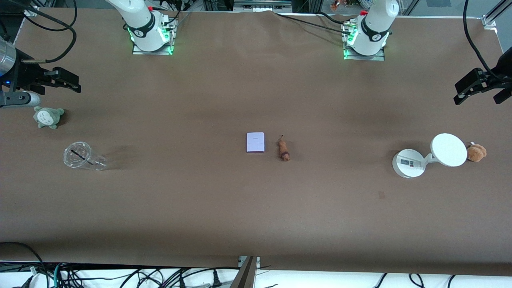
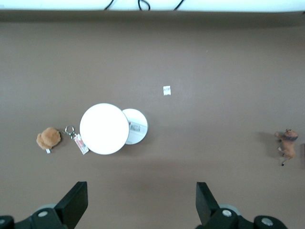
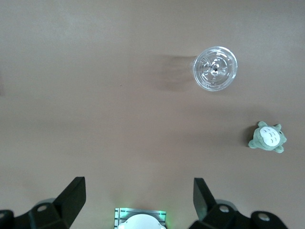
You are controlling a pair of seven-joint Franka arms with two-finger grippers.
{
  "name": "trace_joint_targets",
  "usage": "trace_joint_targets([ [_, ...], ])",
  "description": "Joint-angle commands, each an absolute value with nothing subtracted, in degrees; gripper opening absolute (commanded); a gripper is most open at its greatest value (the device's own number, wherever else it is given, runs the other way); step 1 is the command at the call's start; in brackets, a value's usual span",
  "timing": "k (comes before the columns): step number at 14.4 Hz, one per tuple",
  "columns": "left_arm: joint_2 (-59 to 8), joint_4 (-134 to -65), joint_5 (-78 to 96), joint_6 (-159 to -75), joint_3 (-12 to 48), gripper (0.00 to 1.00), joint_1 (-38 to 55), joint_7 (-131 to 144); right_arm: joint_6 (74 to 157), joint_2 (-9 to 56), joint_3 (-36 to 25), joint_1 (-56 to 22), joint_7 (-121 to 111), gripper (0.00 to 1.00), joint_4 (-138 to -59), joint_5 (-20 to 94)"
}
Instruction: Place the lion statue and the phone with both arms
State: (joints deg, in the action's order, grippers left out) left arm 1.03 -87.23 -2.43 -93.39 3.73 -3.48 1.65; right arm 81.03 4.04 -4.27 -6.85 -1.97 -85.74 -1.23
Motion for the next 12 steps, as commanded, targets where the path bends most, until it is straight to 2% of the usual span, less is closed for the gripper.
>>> trace_joint_targets([
  [1, -0.4, -83.5, -1.8, -92.5, 4.0, 1.0, -3.4, 0.9, 80.7, 4.3, -4.0, -6.7, -2.3, 1.0, -84.8, -1.5],
  [3, -1.0, -84.5, -1.8, -91.4, 3.9, 1.0, -4.0, 0.9, 80.7, 4.3, -4.0, -6.7, -2.3, 1.0, -84.8, -1.5],
  [4, -5.0, -83.5, -2.2, -90.4, 3.8, 1.0, -4.1, 1.0, 80.7, 4.4, -4.0, -6.7, -2.3, 1.0, -84.8, -1.5],
  [12, -7.4, -82.9, -3.2, -81.9, 4.2, 1.0, -3.2, 1.0, 80.7, 4.3, -4.0, -6.7, -2.3, 1.0, -84.8, -1.4],
])
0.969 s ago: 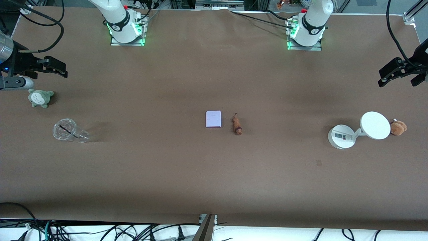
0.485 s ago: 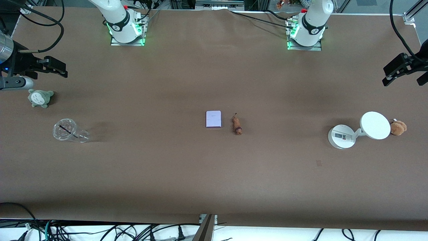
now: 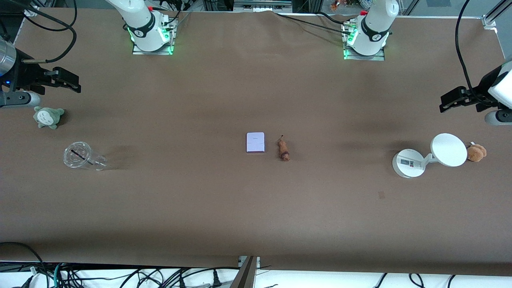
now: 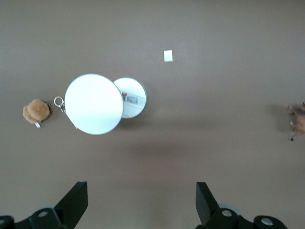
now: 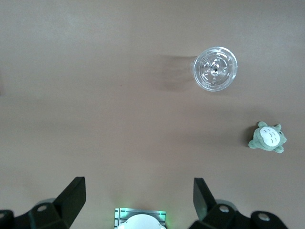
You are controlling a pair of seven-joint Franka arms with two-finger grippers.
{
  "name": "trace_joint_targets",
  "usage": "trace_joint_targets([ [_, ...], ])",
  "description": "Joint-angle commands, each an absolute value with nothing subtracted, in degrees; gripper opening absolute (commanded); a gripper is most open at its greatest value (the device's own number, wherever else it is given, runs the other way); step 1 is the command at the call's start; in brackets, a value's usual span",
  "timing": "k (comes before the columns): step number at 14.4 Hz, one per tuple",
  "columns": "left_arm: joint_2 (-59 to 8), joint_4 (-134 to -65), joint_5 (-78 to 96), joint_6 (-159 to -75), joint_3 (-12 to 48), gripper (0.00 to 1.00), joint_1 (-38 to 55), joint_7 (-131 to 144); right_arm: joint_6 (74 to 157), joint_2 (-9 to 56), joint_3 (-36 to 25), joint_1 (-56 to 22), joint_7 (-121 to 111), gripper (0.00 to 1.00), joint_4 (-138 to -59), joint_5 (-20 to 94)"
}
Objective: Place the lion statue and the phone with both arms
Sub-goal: 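Reach the left gripper over the brown lion statue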
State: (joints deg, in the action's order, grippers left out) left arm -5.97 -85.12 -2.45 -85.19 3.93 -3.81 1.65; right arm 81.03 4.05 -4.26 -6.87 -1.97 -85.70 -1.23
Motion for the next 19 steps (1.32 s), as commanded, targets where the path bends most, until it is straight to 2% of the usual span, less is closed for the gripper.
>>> trace_joint_targets([
  [1, -8.4, -82.8, -3.1, -80.3, 4.7, 1.0, -3.1, 1.1, 80.7, 4.3, -4.0, -6.7, -2.3, 1.0, -84.8, -1.4],
  [6, -10.7, -83.3, 1.0, -79.7, 4.7, 1.0, -3.4, 2.5, 80.7, 4.3, -4.0, -6.7, -2.3, 1.0, -84.8, -1.4],
  [9, -15.2, -83.4, 9.9, -80.8, 4.8, 1.0, -3.1, 8.1, 80.7, 4.4, -4.0, -6.7, -2.3, 1.0, -84.8, -1.4],
  [14, -21.2, -83.5, 12.0, -88.1, 4.8, 1.0, 5.1, 21.2, 80.7, 4.4, -4.0, -6.6, -2.3, 1.0, -84.8, -1.4],
  [19, -28.5, -83.8, 12.0, -98.9, 4.8, 1.0, 12.3, 32.0, 80.7, 4.3, -4.0, -6.6, -2.2, 1.0, -84.8, -1.4],
])
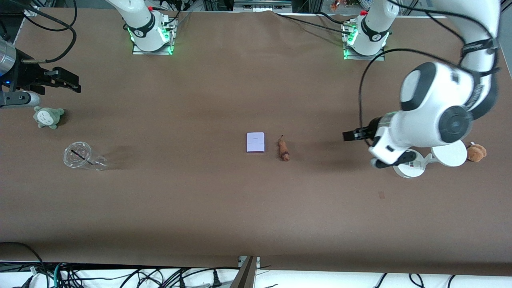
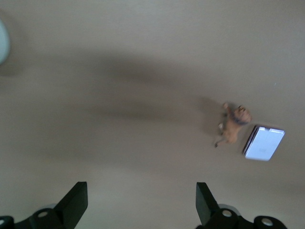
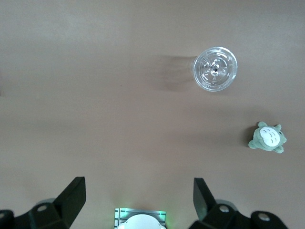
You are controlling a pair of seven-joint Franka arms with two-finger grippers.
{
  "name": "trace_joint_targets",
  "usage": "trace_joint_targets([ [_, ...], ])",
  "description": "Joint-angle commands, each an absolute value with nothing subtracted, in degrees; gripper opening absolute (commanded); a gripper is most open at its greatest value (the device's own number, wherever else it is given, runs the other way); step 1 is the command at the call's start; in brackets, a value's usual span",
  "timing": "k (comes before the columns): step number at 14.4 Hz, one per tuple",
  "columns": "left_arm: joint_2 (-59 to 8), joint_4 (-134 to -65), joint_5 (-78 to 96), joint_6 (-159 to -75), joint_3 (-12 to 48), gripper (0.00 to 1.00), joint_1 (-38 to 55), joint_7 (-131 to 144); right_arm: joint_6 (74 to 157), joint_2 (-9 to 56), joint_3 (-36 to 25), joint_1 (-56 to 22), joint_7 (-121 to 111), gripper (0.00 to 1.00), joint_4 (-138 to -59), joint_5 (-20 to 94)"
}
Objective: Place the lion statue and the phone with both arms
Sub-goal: 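Reach the left gripper over the brown lion statue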
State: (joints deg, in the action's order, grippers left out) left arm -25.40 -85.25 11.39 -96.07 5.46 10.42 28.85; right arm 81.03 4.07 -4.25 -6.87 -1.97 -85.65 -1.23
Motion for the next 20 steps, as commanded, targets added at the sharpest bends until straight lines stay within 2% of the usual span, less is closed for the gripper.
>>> trace_joint_targets([
  [1, -29.8, -83.8, 12.0, -101.3, 4.9, 1.0, 13.8, 33.7, 80.7, 4.4, -4.0, -6.7, -2.2, 1.0, -84.8, -1.4],
  [6, -36.0, -83.6, 12.0, -115.5, 4.8, 1.0, 19.2, 42.3, 80.7, 4.4, -4.0, -6.7, -2.2, 1.0, -84.8, -1.4],
  [12, -40.1, -83.2, 11.3, -122.8, 4.7, 1.0, 25.9, 49.7, 80.7, 4.3, -4.0, -6.8, -2.2, 1.0, -84.8, -1.4],
  [20, -44.3, -83.6, 6.8, -128.2, 4.3, 1.0, 29.2, 51.6, 80.7, 4.4, -4.0, -6.7, -2.2, 1.0, -84.8, -1.4],
])
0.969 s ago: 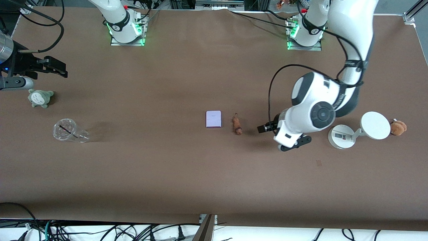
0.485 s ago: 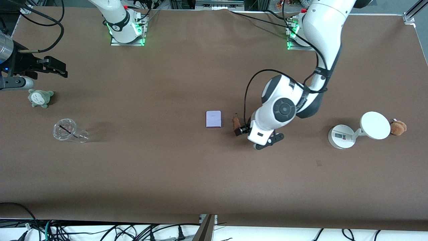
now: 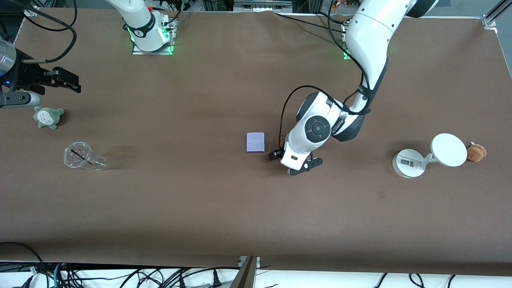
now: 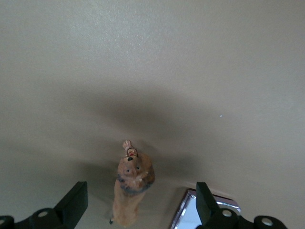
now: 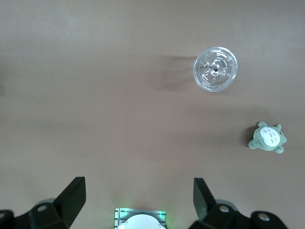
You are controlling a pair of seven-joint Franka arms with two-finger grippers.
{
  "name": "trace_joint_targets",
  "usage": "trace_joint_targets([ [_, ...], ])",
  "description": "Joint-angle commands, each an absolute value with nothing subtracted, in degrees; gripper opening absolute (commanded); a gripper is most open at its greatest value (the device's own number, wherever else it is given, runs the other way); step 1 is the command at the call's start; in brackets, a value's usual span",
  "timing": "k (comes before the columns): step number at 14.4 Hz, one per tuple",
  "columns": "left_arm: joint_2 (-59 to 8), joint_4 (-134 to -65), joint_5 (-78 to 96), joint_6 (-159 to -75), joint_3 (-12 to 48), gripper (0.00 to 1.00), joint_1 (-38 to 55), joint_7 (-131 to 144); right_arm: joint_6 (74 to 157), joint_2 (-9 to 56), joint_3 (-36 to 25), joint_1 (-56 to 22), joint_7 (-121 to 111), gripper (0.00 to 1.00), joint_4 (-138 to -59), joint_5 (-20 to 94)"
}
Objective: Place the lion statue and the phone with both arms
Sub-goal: 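Reach the left gripper over the brown lion statue, then grasp the brown lion statue with the left gripper and lift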
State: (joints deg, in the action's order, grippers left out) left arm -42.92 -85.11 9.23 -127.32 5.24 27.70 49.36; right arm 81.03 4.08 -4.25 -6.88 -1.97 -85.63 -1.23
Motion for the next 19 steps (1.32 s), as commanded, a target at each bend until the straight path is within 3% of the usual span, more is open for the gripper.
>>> trace_joint_targets([
  [1, -45.1, -83.7, 6.5, -129.0, 4.3, 1.0, 29.2, 52.4, 80.7, 4.4, -4.0, -6.7, -2.2, 1.0, -84.8, -1.4],
  [6, -46.8, -83.8, 6.5, -130.3, 4.3, 1.0, 29.6, 52.5, 80.9, 4.7, -4.0, -6.8, -2.0, 1.0, -84.8, -0.9],
  [7, -46.8, -83.8, 6.5, -130.3, 4.4, 0.9, 29.6, 52.5, 80.7, 5.6, -4.0, -6.9, -2.1, 1.0, -84.8, -0.8],
  [10, -46.8, -84.2, 6.5, -130.2, 4.4, 0.42, 29.4, 51.4, 81.6, 8.2, -3.8, -7.2, -2.3, 1.0, -84.9, -0.6],
  [12, -46.8, -84.9, 6.5, -130.1, 4.4, 0.0, 29.2, 50.1, 82.6, 11.9, -3.8, -7.2, -2.3, 1.0, -84.9, -0.8],
  [17, -46.1, -84.6, 6.5, -129.1, 4.3, 0.0, 26.6, 47.0, 88.4, 16.9, -3.5, -11.8, -0.6, 1.0, -85.0, 0.1],
  [19, -44.9, -84.2, 6.5, -125.0, 4.3, 0.0, 22.7, 41.0, 90.8, 19.4, -3.5, -15.5, 3.6, 1.0, -84.9, -0.4],
])
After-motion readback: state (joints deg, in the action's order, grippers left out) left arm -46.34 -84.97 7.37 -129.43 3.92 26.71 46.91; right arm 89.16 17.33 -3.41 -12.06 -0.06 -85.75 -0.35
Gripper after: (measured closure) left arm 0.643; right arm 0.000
